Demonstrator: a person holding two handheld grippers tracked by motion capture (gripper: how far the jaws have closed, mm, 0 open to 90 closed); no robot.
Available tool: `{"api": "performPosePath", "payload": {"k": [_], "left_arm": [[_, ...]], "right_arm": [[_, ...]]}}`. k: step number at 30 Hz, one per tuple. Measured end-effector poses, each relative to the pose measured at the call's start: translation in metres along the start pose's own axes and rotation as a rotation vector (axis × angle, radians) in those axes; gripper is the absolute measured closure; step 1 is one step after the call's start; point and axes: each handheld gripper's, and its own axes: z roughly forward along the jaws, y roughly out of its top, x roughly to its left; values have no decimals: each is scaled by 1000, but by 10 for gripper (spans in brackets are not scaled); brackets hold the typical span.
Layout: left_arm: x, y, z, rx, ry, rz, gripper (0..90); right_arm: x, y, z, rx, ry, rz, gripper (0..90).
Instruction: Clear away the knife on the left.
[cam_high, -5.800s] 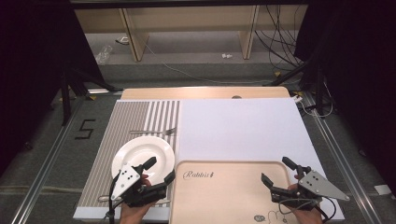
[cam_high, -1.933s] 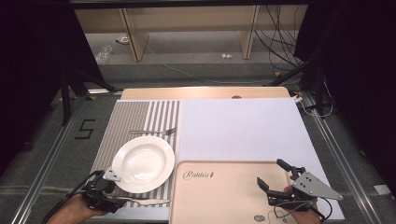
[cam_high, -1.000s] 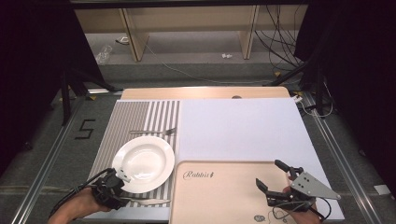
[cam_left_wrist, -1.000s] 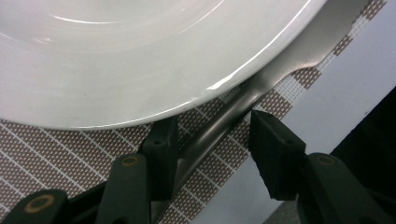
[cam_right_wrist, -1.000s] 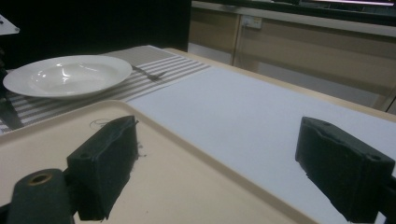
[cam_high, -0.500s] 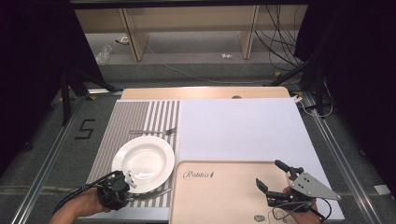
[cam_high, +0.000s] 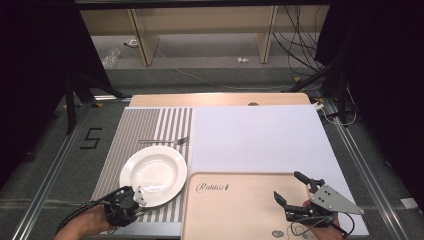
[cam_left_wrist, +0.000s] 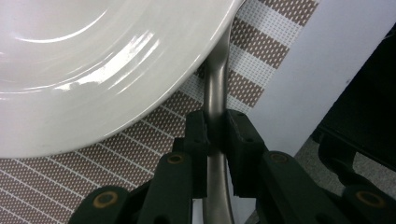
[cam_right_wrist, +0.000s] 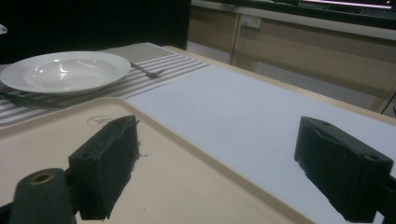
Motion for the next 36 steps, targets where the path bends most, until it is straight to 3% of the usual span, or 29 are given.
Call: {"api": "performPosePath", "payload": {"k": [13,26,36], "left_arm": [[-19,5,-23,-33,-13,11,790],[-21,23,-32,-262,-149,-155,790],[-26,45,-29,-317,-186,-180,790]], "right_arm": [[1,0,1,14,11,1,147],[2,0,1,11,15,-10,147],[2,0,0,9,14,-6,147]]}}
